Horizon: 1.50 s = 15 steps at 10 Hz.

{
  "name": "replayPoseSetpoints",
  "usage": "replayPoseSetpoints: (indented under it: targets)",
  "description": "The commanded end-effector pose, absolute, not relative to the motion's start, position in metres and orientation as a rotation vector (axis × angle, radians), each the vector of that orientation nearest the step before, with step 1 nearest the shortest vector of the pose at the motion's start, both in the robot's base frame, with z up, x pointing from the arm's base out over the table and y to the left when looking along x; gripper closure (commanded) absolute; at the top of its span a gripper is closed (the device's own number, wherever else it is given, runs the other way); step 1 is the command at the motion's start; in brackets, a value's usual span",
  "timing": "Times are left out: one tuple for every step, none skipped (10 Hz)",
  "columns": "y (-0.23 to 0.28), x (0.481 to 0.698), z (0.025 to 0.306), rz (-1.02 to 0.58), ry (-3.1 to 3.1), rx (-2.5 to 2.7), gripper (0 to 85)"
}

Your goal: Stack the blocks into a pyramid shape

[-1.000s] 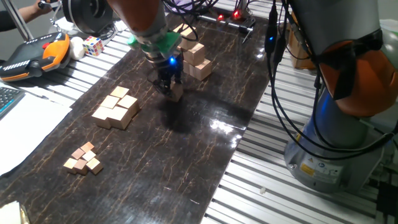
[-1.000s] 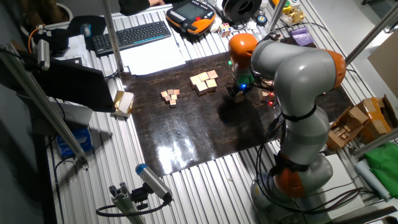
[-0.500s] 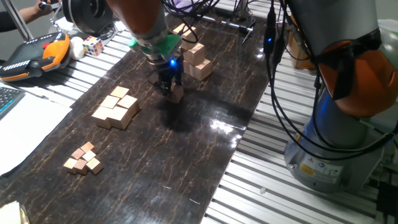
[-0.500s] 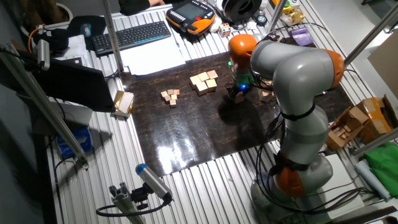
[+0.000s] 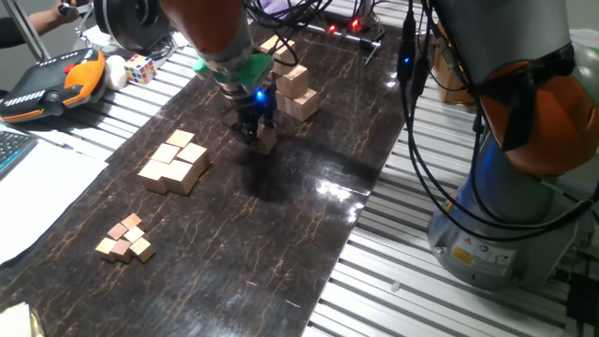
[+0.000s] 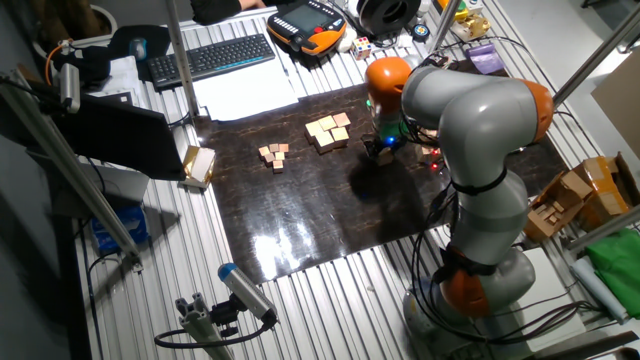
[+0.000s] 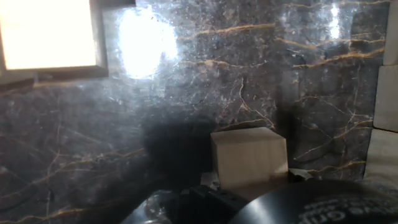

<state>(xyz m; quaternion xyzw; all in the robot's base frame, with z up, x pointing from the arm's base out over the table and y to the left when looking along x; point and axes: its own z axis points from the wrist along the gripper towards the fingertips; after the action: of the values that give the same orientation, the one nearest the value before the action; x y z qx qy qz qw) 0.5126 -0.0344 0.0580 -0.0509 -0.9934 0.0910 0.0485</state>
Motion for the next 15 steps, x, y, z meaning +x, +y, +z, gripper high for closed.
replayPoseSetpoints:
  targets:
    - [-0.035,0.513,0.058,0.280,-3.021,-0.152,18.0]
    - [-0.035,0.513,0.059,0.288,-3.022,-0.138,19.7]
    - [-0.035,0.514,0.063,0.281,-3.019,-0.134,20.0]
    - [-0.033,0.516,0.069,0.272,-3.020,-0.128,20.0]
    - [-0.030,0.520,0.077,0.277,-3.011,-0.113,20.0]
    - [-0.025,0.526,0.088,0.269,-2.993,-0.108,20.0]
    - [-0.018,0.532,0.093,0.253,-2.983,-0.114,20.7]
    - [-0.008,0.537,0.094,0.254,-2.981,-0.131,21.0]
    - [0.003,0.542,0.093,0.256,-2.981,-0.154,21.0]
    - [0.015,0.545,0.091,0.258,-2.984,-0.179,21.0]
    - [0.022,0.548,0.091,0.250,-2.982,-0.187,20.3]
    - [0.029,0.552,0.093,0.231,-2.977,-0.207,20.3]
    - [0.037,0.556,0.095,0.236,-2.975,-0.216,20.0]
    - [0.042,0.561,0.098,0.237,-2.974,-0.228,20.0]
    - [0.046,0.565,0.099,0.244,-2.979,-0.237,20.0]
